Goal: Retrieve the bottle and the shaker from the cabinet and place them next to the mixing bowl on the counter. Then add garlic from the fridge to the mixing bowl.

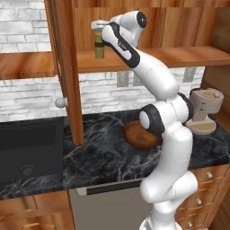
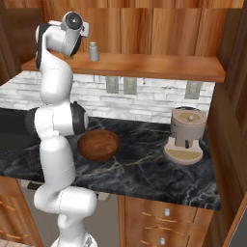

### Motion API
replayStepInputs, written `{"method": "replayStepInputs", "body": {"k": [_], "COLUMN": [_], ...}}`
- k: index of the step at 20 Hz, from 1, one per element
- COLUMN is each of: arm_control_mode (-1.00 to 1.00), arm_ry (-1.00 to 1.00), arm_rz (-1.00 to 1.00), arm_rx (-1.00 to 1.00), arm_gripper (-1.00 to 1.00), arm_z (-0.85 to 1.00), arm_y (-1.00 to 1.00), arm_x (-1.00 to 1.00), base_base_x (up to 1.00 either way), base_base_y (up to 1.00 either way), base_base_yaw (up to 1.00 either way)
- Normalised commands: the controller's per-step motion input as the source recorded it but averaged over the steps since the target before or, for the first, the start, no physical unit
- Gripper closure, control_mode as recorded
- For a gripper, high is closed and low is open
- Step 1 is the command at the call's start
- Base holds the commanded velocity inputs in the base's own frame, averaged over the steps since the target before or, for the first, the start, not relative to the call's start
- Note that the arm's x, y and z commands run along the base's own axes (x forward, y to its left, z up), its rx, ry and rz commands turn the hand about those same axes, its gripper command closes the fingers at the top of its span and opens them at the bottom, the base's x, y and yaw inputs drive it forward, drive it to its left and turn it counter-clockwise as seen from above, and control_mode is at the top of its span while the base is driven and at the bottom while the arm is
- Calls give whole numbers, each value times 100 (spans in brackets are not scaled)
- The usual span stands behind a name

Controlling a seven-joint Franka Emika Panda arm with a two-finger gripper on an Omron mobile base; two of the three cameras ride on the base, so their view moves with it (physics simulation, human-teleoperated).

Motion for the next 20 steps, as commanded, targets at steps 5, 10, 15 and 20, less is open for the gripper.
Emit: {"method": "replayStepInputs", "body": {"k": [5, 10, 15, 20], "arm_control_mode": [-100, -100, -100, -100], "arm_ry": [0, 0, 0, -2], "arm_rz": [2, 1, 0, 0], "arm_rx": [0, 0, 0, 0], "arm_gripper": [-100, 100, 100, 100], "arm_z": [0, 0, 0, 0], "arm_y": [13, 11, 8, 0], "arm_x": [42, 27, 0, -15], "base_base_x": [0, 0, 0, 0], "base_base_y": [0, 0, 0, 0], "base_base_yaw": [0, 0, 0, 0]}}
